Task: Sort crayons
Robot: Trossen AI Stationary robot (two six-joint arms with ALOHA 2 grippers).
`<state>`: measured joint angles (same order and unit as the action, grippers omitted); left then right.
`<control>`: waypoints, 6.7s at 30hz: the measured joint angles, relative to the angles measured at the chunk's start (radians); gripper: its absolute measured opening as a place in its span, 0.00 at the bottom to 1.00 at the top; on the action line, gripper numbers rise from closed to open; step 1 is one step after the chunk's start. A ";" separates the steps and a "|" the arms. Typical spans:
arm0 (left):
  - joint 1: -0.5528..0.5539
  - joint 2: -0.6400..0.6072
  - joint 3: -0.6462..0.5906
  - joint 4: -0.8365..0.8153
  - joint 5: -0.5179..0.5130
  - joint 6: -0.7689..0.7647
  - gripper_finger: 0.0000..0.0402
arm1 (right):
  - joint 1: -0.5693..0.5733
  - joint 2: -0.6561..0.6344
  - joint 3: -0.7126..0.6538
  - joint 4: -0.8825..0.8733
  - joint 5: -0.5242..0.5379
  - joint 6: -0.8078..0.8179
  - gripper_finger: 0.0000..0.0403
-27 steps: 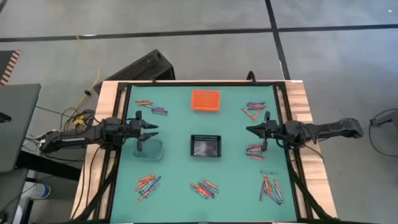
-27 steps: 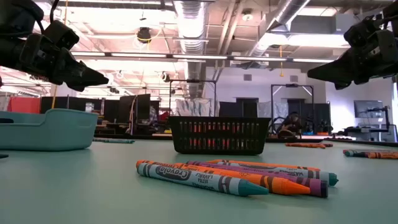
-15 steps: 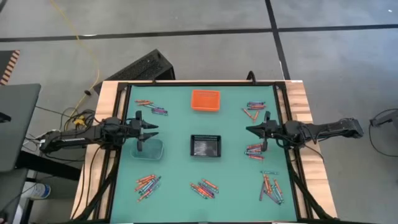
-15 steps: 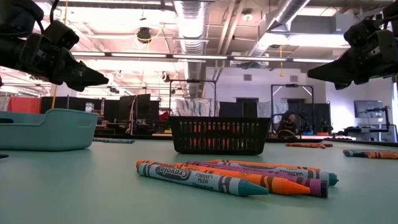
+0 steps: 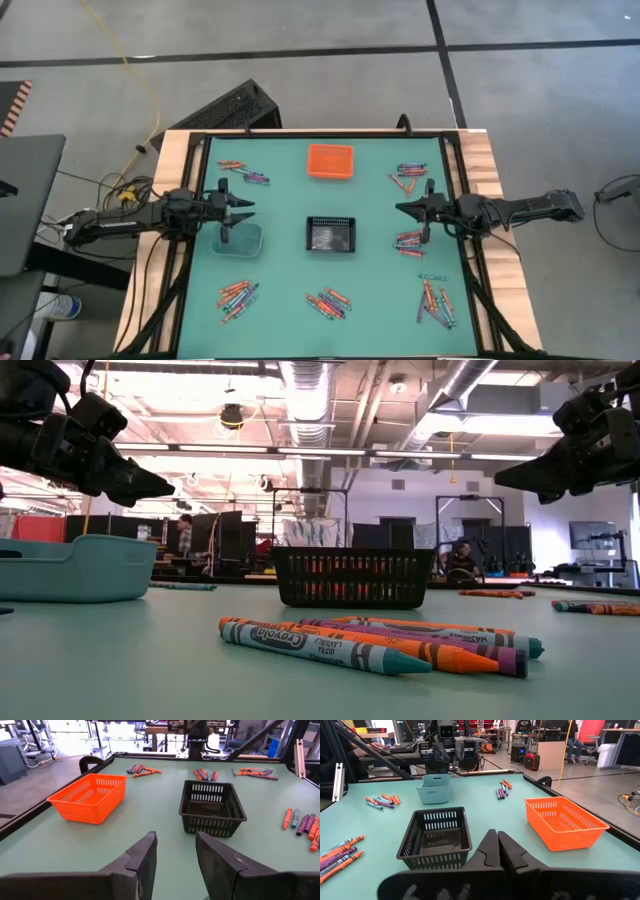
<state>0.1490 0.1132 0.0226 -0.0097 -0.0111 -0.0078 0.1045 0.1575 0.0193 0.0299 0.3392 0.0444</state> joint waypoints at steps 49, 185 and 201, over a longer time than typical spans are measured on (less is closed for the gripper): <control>0.000 0.000 0.000 0.000 0.000 0.000 0.31 | 0.000 0.000 0.000 0.000 0.000 0.000 0.00; 0.000 0.000 0.000 0.000 -0.011 -0.120 0.31 | 0.666 1.345 0.750 -0.969 -0.513 0.894 0.27; 0.000 0.000 0.000 0.000 -0.012 -0.120 0.31 | 0.654 1.431 0.753 -0.941 -0.425 0.726 0.20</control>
<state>0.1490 0.1131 0.0223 -0.0093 -0.0227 -0.1276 0.7589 1.5883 0.7719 -0.9108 -0.0856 0.7700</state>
